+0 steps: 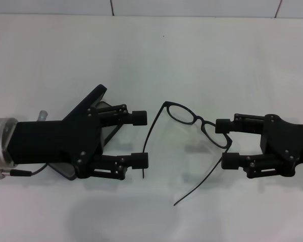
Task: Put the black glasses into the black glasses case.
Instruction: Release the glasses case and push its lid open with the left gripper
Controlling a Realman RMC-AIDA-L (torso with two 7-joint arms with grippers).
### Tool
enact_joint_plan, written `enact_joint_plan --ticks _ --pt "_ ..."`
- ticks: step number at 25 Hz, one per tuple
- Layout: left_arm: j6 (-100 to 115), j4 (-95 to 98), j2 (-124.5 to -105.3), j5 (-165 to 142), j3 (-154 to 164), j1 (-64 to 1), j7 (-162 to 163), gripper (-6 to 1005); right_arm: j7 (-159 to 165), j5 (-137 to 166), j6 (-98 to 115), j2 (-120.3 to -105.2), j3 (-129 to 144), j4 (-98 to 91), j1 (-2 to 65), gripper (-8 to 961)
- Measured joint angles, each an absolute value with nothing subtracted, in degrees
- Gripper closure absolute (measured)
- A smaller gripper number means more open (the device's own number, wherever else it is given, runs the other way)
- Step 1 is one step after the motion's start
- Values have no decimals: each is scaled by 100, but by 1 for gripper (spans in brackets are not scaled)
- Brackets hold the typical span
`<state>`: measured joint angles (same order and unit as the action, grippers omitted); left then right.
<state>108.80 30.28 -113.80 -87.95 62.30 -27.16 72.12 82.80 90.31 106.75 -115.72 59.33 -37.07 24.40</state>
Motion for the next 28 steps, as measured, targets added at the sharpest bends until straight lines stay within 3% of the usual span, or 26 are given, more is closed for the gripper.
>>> enact_joint_plan --ticks 19,28 --pt "10756 3255 -11483 -8752 5947 -2716 7507 146 8085 8989 10623 -11583 5887 -3695 2338 118" --pt "9443 7874 -11935 -10706 5386 -2487 11586 172 7759 8975 10294 -11535 5381 -3561 1938 121"
